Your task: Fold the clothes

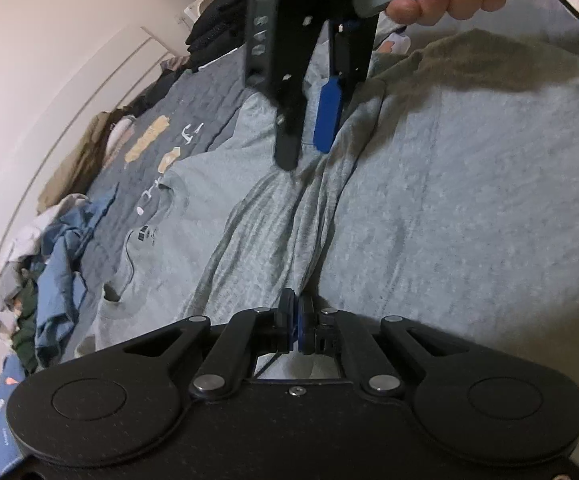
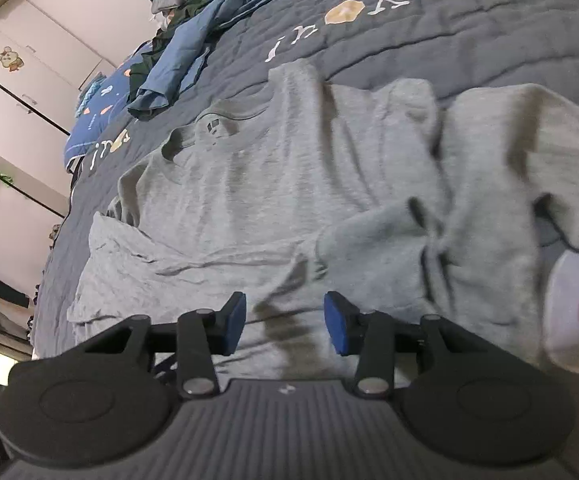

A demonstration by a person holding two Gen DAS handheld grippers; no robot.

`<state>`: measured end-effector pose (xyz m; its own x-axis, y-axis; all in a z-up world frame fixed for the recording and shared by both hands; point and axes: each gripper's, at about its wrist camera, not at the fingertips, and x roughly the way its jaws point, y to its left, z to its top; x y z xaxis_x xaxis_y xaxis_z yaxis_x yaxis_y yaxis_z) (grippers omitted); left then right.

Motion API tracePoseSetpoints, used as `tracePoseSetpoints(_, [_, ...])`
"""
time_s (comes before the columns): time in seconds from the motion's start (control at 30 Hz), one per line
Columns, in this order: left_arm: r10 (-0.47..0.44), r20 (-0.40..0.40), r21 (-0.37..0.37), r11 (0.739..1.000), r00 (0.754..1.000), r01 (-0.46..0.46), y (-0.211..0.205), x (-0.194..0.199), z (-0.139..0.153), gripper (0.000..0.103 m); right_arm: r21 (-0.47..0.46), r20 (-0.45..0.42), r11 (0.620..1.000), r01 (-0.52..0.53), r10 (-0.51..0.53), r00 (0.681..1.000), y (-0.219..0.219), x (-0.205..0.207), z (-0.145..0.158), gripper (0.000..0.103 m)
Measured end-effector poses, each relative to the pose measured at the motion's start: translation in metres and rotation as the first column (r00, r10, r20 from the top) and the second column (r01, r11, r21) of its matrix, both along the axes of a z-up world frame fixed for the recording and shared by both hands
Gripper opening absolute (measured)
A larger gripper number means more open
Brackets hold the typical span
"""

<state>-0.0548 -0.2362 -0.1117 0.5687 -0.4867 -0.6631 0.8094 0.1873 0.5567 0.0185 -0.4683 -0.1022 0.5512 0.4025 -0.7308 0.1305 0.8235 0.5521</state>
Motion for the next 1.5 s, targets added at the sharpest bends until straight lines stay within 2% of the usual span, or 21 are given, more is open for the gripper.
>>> tracePoseSetpoints(0.1, [0.02, -0.067, -0.028, 0.999, 0.998, -0.022, 0.006, 0.005, 0.013, 0.004, -0.04, 0.014, 0.999, 0.035, -0.034, 0.999, -0.003, -0.008, 0.004, 0.041])
tracePoseSetpoints(0.17, [0.036, -0.065, -0.049, 0.998, 0.997, -0.039, 0.013, 0.007, 0.02, 0.004, -0.059, 0.027, 0.996, 0.061, -0.059, 0.998, -0.005, -0.008, 0.006, 0.042])
tracePoseSetpoints(0.2, [0.044, -0.063, -0.059, 0.997, 0.997, -0.048, 0.016, 0.009, 0.023, 0.004, -0.062, 0.029, 0.996, 0.066, -0.065, 0.997, -0.005, -0.008, 0.005, 0.042])
tracePoseSetpoints(0.4, [0.175, 0.017, -0.009, 0.985, 0.985, -0.174, 0.043, 0.033, 0.018, 0.005, -0.08, 0.036, 0.993, 0.082, -0.079, 0.996, -0.006, -0.002, 0.007, 0.044])
tracePoseSetpoints(0.47, [0.204, 0.041, -0.002, 0.979, 0.978, -0.204, 0.05, 0.039, 0.016, 0.016, -0.102, 0.037, 0.992, 0.08, -0.076, 0.996, -0.006, -0.001, 0.008, 0.044])
tracePoseSetpoints(0.5, [0.214, 0.052, -0.003, 0.977, 0.975, -0.214, 0.052, 0.041, 0.014, 0.031, -0.108, 0.032, 0.991, 0.079, -0.076, 0.997, -0.006, -0.001, 0.006, 0.044])
tracePoseSetpoints(0.53, [0.222, 0.069, -0.006, 0.975, 0.973, -0.222, 0.054, 0.042, 0.013, 0.038, -0.115, 0.027, 0.99, 0.077, -0.075, 0.997, -0.007, 0.0, 0.005, 0.044])
tracePoseSetpoints(0.67, [0.227, 0.067, 0.003, 0.974, 0.972, -0.227, 0.057, 0.048, 0.006, 0.036, -0.117, 0.015, 0.99, 0.083, -0.082, 0.997, -0.009, 0.002, 0.003, 0.044])
tracePoseSetpoints(0.7, [0.222, 0.049, 0.006, 0.975, 0.974, -0.222, 0.058, 0.048, 0.006, 0.02, -0.119, 0.014, 0.989, 0.084, -0.083, 0.996, -0.009, 0.002, 0.003, 0.044])
tracePoseSetpoints(0.73, [0.218, 0.031, 0.019, 0.976, 0.975, -0.219, 0.058, 0.048, 0.006, 0.009, -0.123, 0.013, 0.989, 0.084, -0.083, 0.996, -0.008, 0.003, 0.003, 0.044])
tracePoseSetpoints(0.97, [0.188, 0.002, 0.05, 0.981, 0.982, -0.187, 0.065, 0.038, 0.014, 0.007, -0.139, 0.02, 0.985, 0.099, -0.097, 0.995, -0.01, 0.006, 0.001, 0.044])
tracePoseSetpoints(1.1, [0.201, 0.019, 0.059, 0.978, 0.979, -0.202, 0.066, 0.034, 0.011, 0.013, -0.142, 0.021, 0.984, 0.105, -0.103, 0.995, -0.01, 0.007, 0.002, 0.044])
tracePoseSetpoints(1.17, [0.208, -0.003, 0.022, 0.978, 0.978, -0.208, 0.068, 0.036, 0.02, 0.018, -0.143, 0.028, 0.984, 0.106, -0.103, 0.994, -0.009, 0.006, 0.005, 0.044])
tracePoseSetpoints(1.23, [0.218, -0.033, -0.032, 0.975, 0.975, -0.219, 0.07, 0.037, 0.031, 0.035, -0.136, 0.043, 0.984, 0.113, -0.108, 0.993, -0.01, 0.002, 0.01, 0.045])
tracePoseSetpoints(1.3, [0.222, -0.07, -0.1, 0.969, 0.973, -0.228, 0.071, 0.037, 0.044, 0.047, -0.128, 0.067, 0.984, 0.127, -0.119, 0.991, -0.012, -0.004, 0.017, 0.045])
tracePoseSetpoints(1.4, [0.242, -0.155, -0.19, 0.944, 0.958, -0.269, 0.069, 0.039, 0.057, 0.048, -0.111, 0.105, 0.982, 0.156, -0.144, 0.984, -0.017, -0.016, 0.027, 0.045])
tracePoseSetpoints(1.5, [0.255, -0.262, -0.272, 0.906, 0.931, -0.324, 0.066, 0.042, 0.066, 0.048, -0.118, 0.144, 0.972, 0.204, -0.187, 0.972, -0.025, -0.033, 0.036, 0.045])
